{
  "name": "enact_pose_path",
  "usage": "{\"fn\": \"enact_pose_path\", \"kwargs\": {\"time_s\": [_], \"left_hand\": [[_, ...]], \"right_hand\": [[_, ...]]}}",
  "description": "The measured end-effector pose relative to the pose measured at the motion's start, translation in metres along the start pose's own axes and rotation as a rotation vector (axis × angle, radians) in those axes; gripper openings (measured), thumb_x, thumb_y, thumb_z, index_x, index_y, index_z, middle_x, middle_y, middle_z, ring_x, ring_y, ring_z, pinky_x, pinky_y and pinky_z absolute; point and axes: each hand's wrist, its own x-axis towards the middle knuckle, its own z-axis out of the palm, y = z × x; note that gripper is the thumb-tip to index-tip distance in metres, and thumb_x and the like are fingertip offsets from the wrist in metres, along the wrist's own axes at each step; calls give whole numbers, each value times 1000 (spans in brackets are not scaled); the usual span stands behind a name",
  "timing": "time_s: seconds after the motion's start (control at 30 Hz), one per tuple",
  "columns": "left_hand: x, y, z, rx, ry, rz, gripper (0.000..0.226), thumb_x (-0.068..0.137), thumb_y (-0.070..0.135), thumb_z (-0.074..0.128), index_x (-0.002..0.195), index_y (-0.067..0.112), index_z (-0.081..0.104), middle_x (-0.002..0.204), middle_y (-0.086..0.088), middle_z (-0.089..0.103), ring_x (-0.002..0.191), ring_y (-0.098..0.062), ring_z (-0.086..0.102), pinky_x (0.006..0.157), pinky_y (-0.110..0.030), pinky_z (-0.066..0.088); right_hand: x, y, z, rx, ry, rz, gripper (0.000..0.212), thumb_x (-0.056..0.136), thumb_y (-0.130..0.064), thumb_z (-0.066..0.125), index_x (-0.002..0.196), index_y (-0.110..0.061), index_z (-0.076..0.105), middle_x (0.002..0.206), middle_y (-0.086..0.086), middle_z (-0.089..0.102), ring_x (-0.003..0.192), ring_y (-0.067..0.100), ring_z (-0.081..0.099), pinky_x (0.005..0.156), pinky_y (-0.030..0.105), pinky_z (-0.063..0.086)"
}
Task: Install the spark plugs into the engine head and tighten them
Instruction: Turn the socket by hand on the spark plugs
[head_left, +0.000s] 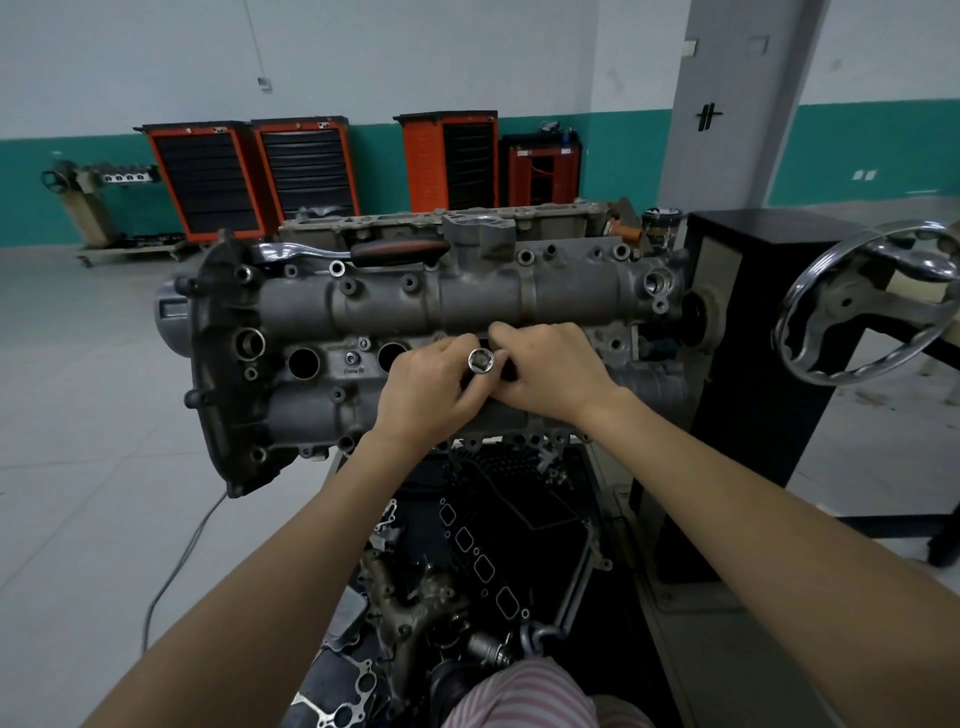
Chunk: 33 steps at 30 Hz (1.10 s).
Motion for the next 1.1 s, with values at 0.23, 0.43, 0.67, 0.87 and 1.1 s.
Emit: {"fn": "enact_pose_path", "kwargs": {"time_s": [0.23, 0.43, 0.67, 0.87, 1.1], "left_hand": [[0, 0, 1, -24, 18, -4, 46, 86, 38, 48, 57, 2, 51, 51, -8, 51, 45, -26, 49, 43, -29, 35], [0, 2, 2, 5, 9, -25, 38, 82, 34, 48, 60, 3, 47, 51, -6, 49, 43, -25, 46, 43, -25, 30], [1, -1, 3, 19, 14, -12, 40, 87, 32, 46, 59, 4, 49, 50, -7, 50, 43, -24, 47, 42, -27, 32], [0, -2, 2, 20, 38, 22, 39, 87, 32, 49, 58, 6, 48, 50, -4, 48, 42, -19, 44, 45, -21, 25], [0, 1, 1, -8, 4, -11, 30, 80, 29, 46, 63, 5, 42, 53, -5, 44, 43, -22, 38, 42, -24, 26]], "right_hand": [[1, 2, 2, -19, -23, -22, 18, 82, -24, 60, 77, -6, 59, 72, 15, 66, 69, 37, 62, 52, 31, 26], [0, 1, 0, 2, -18, -51, 18, 78, -19, 62, 81, -3, 54, 71, 14, 65, 66, 37, 61, 50, 32, 28], [0, 3, 5, -4, 6, -15, 24, 78, -30, 61, 82, -8, 53, 72, 9, 66, 72, 34, 62, 53, 29, 27], [3, 3, 8, -18, -18, -8, 20, 81, -29, 58, 80, -10, 55, 74, 9, 67, 74, 34, 62, 54, 30, 27], [1, 2, 1, 14, 33, -45, 16, 76, -13, 64, 63, -5, 59, 60, 13, 62, 55, 34, 59, 47, 30, 29]]}}
